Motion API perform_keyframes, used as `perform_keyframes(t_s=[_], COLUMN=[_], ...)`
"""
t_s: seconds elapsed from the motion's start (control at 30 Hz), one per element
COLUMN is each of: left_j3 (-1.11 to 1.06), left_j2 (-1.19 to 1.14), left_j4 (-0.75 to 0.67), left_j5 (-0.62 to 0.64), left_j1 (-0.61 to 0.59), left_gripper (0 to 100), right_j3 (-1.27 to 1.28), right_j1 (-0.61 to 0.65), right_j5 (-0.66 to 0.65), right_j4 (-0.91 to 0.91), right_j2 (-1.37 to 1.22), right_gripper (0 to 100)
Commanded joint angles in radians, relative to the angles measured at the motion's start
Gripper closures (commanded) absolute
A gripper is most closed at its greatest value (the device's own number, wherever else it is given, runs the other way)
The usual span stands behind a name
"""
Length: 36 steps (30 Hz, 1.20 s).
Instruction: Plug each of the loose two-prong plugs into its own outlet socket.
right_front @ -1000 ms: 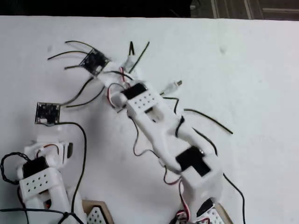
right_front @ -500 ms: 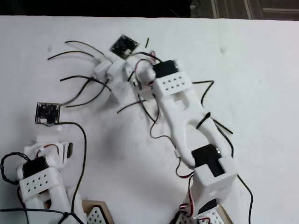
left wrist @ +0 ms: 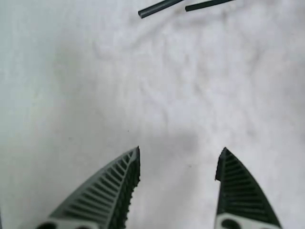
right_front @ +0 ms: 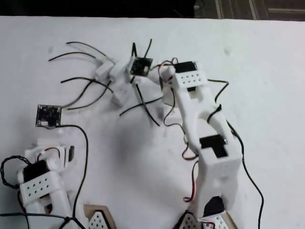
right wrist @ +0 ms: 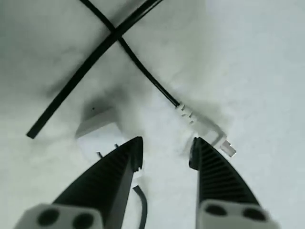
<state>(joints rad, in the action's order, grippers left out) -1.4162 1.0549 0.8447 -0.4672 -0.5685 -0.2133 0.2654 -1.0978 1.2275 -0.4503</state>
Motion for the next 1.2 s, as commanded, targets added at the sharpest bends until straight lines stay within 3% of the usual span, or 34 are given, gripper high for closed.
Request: perform_keyframes(t_s=[0.0, 0.43, 0.6, 1.0, 1.17], left_j3=[0.003, 0.003, 0.003, 0.003, 0.003], left_j2=[0.019, 0.019, 0.019, 0.019, 0.019], left_j4=[-0.015, -0.015, -0.015, -0.015, -0.015], left_j5=[0.0, 0.0, 0.0, 0.0, 0.0], left_j1=[-0.004, -0.004, -0.004, -0.004, -0.004], left_gripper=[74, 74, 74, 74, 74], right_j3=[-0.123, -0.407, -0.474, -0.512, -0.512], right_j1=[-0.015, -0.031, -0.059, -0.076, -0.091], right_j5=[-0.087, -0.265, -0.324, -0.405, -0.417], right_j4=[-0.01, -0.007, 0.093, 0.105, 0.076], right_j2=[-0.054, -0.263, -0.292, -0.41, -0.441], right_gripper=[84.4, 84.7, 84.4, 85.0, 98.8])
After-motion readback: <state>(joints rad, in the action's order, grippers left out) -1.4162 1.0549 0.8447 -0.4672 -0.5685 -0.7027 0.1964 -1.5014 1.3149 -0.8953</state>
